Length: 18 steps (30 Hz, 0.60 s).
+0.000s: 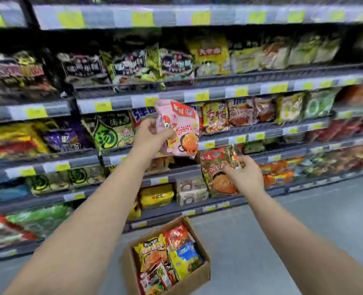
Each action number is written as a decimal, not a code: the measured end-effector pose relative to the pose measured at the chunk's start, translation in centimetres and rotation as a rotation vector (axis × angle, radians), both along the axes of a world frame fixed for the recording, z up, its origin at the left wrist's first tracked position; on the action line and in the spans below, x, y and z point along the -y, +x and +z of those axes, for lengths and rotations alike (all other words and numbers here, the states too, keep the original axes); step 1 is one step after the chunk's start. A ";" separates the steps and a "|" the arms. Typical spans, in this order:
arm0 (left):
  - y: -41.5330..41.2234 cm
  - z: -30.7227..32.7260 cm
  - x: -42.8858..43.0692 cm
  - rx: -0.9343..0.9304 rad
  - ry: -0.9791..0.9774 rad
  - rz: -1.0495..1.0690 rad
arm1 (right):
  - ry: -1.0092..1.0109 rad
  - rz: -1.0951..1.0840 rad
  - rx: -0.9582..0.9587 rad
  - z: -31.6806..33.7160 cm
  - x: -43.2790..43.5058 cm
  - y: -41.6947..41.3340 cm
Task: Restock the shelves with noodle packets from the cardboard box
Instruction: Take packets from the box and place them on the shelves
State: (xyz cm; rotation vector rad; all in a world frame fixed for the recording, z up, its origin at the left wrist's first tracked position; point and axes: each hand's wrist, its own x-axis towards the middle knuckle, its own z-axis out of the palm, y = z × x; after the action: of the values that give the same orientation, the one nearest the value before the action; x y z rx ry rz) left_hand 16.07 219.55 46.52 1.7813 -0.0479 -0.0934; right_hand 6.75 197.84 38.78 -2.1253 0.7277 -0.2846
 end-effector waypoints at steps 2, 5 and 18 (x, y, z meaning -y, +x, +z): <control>0.1 3.0 1.5 0.063 -0.015 -0.011 | -0.031 -0.014 0.038 3.3 2.1 0.3; 0.0 7.2 4.6 0.180 -0.042 -0.022 | -0.074 -0.027 0.145 8.2 6.1 0.4; 0.2 17.7 18.3 0.492 -0.161 0.221 | -0.024 0.029 0.628 21.5 20.9 3.8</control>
State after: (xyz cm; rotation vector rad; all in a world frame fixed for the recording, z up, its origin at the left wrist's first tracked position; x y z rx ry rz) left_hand 16.25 201.24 64.27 1.6014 -0.2052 0.4963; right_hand 10.57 176.98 60.27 -1.9035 0.3214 -0.8950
